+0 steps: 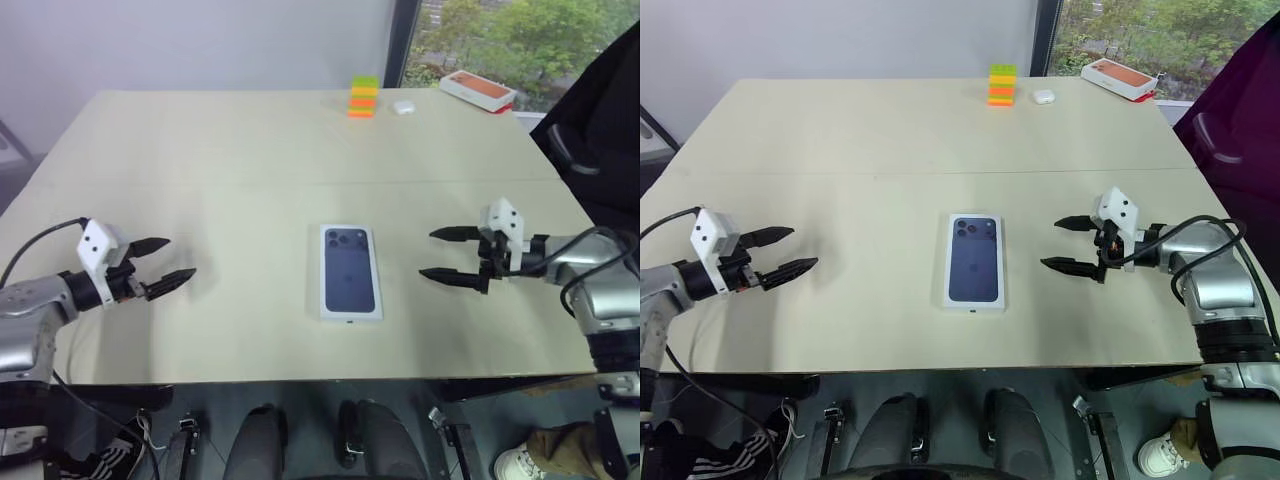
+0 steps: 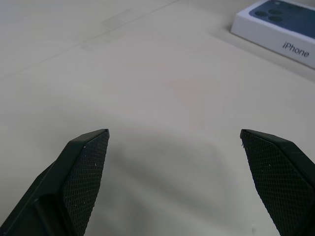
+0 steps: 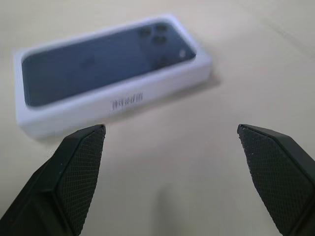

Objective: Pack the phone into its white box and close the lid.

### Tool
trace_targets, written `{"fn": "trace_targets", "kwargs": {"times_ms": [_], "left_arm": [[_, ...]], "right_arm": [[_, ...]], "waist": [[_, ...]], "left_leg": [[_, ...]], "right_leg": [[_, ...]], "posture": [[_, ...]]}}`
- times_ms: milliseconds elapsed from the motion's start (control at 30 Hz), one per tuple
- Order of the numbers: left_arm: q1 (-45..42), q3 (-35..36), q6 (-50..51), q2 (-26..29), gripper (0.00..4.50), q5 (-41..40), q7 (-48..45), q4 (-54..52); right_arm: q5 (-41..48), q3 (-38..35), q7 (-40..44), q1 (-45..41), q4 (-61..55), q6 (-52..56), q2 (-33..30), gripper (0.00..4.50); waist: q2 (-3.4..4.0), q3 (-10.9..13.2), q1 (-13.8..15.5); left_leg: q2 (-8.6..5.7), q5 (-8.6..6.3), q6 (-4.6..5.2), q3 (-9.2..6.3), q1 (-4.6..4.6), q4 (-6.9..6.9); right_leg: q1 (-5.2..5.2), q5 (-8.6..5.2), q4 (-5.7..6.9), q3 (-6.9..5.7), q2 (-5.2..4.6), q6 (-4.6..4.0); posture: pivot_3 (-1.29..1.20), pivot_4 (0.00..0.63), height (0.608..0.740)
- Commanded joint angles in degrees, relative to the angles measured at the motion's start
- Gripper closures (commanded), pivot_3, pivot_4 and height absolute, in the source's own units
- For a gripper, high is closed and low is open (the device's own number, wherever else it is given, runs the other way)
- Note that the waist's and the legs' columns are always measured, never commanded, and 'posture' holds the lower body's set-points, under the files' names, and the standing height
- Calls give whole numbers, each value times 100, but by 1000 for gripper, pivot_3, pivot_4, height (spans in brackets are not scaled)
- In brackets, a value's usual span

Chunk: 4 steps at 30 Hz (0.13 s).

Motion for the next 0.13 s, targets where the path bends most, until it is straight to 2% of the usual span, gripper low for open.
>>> {"fn": "trace_targets", "kwargs": {"times_ms": [33, 133], "left_arm": [[37, 193, -260, 152, 11, -12, -97, -40], [85, 225, -307, 119, 11, -4, -27, -77]], "right_arm": [[-50, -111, 69, 17, -104, -243, -117, 0], [-101, -126, 69, -2, 53, -415, -79, 0]], "waist": [[0, 0, -6], [2, 1, -9]], "left_leg": [[0, 0, 0, 1, 0, 1], [-1, 0, 0, 6, 1, 1]], "right_leg": [[0, 0, 0, 0, 0, 0], [0, -4, 0, 3, -3, 7]], "posture": [[0, 150, 740], [0, 150, 740]]}}
